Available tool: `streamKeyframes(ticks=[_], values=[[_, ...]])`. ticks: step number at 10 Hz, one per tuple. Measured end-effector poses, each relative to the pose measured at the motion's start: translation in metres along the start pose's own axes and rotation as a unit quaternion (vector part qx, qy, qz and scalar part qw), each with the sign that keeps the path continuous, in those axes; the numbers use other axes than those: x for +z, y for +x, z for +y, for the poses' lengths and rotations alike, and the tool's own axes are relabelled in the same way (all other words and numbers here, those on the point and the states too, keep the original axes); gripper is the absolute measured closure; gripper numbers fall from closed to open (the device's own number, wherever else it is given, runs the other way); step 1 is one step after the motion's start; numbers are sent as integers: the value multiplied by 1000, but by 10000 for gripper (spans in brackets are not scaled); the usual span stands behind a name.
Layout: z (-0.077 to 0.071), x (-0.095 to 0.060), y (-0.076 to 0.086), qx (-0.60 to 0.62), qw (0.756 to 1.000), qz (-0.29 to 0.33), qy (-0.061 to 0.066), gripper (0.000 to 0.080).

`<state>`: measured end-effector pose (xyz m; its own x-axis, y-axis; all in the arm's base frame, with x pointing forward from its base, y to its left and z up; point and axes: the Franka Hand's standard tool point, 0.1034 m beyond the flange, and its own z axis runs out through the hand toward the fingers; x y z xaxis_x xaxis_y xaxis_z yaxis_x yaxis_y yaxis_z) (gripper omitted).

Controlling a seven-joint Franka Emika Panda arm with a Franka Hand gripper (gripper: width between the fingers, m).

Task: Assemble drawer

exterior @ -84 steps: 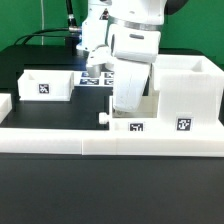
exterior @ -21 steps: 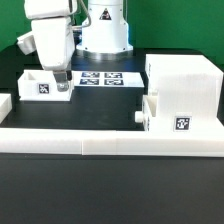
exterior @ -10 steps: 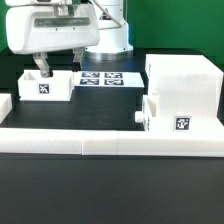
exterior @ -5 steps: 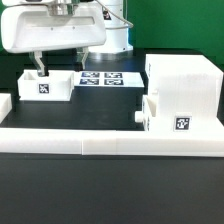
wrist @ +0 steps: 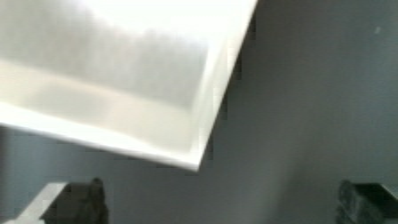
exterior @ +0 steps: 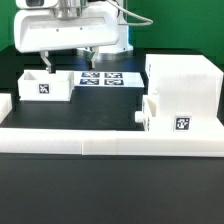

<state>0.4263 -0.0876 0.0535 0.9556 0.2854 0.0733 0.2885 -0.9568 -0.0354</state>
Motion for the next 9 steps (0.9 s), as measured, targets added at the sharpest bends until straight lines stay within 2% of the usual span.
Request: streamKeyframes(ticks=[2,3,8,9], values=[[-4,8,-24,14,1000,-15,8,151],[-4,11,-33,15,1000,-15,6,151],[-4,11,-32,14,1000,-16,7,151],[-5,12,-34,33,999,-20,10,151]])
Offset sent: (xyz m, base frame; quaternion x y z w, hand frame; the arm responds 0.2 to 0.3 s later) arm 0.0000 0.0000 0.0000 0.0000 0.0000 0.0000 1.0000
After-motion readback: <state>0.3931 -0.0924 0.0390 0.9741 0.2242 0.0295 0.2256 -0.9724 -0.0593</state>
